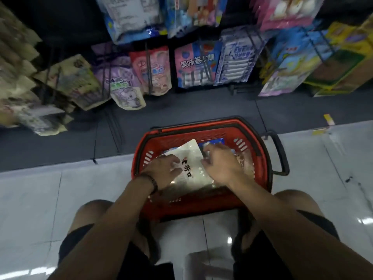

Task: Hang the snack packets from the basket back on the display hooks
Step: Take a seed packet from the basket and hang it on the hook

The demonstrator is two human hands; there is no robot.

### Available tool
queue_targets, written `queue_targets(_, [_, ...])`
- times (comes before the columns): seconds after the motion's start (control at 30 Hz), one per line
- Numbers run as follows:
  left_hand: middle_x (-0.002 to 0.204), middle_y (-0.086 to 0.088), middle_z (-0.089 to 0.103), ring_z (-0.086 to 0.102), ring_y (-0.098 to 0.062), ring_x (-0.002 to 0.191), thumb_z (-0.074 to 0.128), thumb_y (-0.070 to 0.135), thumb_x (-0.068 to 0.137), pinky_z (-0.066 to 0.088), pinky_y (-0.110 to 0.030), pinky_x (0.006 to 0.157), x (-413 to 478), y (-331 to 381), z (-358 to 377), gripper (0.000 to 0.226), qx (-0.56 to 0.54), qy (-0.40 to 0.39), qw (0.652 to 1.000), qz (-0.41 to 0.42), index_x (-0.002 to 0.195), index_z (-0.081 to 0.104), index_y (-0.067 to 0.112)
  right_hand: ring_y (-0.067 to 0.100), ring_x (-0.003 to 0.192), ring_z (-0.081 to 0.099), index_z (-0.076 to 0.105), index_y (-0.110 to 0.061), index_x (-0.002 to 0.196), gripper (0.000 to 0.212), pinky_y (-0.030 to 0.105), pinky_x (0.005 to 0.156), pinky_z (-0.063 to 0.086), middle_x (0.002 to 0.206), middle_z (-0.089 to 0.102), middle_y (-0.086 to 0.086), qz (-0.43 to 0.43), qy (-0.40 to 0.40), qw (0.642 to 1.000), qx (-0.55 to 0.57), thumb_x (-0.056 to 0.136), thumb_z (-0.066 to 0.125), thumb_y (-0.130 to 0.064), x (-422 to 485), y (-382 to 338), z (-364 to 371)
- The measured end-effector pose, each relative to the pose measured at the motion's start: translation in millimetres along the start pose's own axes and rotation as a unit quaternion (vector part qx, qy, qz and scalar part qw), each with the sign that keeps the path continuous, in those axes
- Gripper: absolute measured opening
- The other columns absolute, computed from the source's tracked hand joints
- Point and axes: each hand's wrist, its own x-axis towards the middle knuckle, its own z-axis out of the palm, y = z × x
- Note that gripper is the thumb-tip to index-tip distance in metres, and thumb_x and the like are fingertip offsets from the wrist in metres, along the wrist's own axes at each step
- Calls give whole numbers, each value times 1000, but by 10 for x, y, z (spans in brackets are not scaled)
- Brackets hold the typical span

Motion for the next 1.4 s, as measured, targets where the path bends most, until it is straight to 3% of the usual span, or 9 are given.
queue_targets(0.17, [127,-3,65,63,-23,113,61,47,97,49,-32,99,-702,124,-170,36,50,-10,999,3,126,65,26,26,104,69,72,-20,110,31,29,82,51,110,74,5,30,-17,999,15,89,69,-44,-602,-102,-70])
queue_targets(0.3, [122,1,68,67,-14,96,63,46,95,54,-32,97,-1133,161,-140,29,-10,29,999,17,119,67,30,21,100,70,68,-22,119,32,35,90,57,116,71,2,24,-50,998,42,95,69,-42,-825,-155,-179])
queue_targets(0.4, [127,3,66,60,-15,111,61,49,96,50,-32,102,-1302,202,-142,30,21,17,1000,11,120,66,30,19,104,66,68,-22,119,34,36,91,56,118,69,1,29,-78,996,41,94,69,-44,-874,-147,-180])
queue_targets(0.7, [126,1,67,64,-18,111,63,51,94,49,-28,95,-919,239,-284,41,73,-21,997,-28,129,60,30,10,80,61,63,-12,130,35,19,57,39,116,67,3,55,-84,992,77,99,70,-29,-470,112,-76])
queue_targets(0.8, [137,-4,57,59,-23,120,64,45,95,46,-31,102,-647,139,-167,48,59,-19,997,-37,138,53,27,18,96,63,65,-15,128,36,25,62,47,123,70,5,85,-79,987,108,96,72,-30,-214,209,108])
queue_targets(0.93, [148,-5,43,53,-24,129,67,49,89,43,-38,112,-409,-27,70,60,-12,-6,995,-100,143,45,32,19,97,75,73,-25,124,30,44,91,63,114,78,0,104,-95,973,180,94,73,-28,-63,300,367])
queue_targets(1.1, [144,-3,48,41,-26,138,70,47,85,30,-45,120,-213,67,134,68,-21,21,997,-70,146,41,33,19,99,75,76,-26,117,23,46,92,63,113,79,-2,124,-92,951,270,94,75,-27,69,285,620])
queue_targets(1.23, [157,-8,31,20,-35,150,73,55,70,8,-54,127,-259,41,241,104,31,-16,996,-86,156,19,33,28,95,79,72,-23,125,25,54,80,66,113,80,4,139,-105,908,380,102,66,-14,39,115,588])
queue_targets(1.4, [161,1,8,17,-35,151,89,52,55,32,-52,121,-444,65,232,130,-93,50,992,-75,154,6,41,29,109,76,64,-31,133,30,55,92,63,122,78,2,48,-176,893,410,108,58,-18,-139,-119,284])
